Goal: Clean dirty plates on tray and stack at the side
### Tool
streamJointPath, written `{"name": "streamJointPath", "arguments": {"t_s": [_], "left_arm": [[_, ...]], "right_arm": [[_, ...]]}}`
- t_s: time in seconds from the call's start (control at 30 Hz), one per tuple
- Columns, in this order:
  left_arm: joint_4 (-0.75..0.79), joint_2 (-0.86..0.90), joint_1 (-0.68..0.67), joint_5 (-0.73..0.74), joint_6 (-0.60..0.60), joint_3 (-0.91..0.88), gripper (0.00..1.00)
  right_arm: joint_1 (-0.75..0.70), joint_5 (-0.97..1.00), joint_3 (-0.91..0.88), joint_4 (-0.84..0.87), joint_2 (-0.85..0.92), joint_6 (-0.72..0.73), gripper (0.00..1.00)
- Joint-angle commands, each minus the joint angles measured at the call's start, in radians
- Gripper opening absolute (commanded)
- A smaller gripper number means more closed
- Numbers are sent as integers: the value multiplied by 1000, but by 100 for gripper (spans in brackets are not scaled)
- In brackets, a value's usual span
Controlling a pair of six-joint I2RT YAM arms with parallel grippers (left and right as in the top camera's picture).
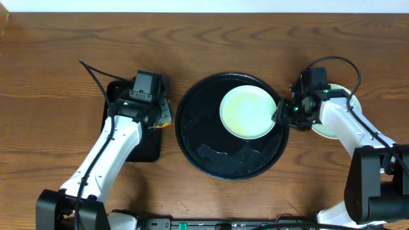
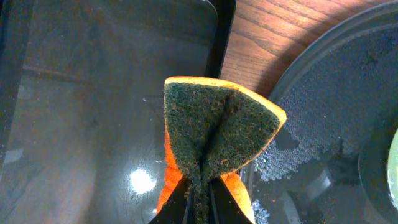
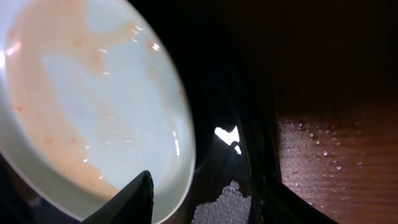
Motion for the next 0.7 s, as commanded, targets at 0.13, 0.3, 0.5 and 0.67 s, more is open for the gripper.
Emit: {"name": "streamJointPath", "arguments": {"t_s": [0.13, 0.3, 0.5, 0.67], "left_arm": [[-3, -1, 5, -13, 13, -13, 8], [-4, -1, 5, -13, 13, -14, 8], [-3, -1, 5, -13, 13, -13, 8], [-4, -1, 5, -13, 13, -13, 8]], "right_arm": [[9, -63, -101, 104, -18, 80, 25], [24, -63, -150, 175, -18, 109, 5], [38, -60, -153, 187, -17, 109, 7], [55, -43, -154, 186, -17, 121, 7]]}}
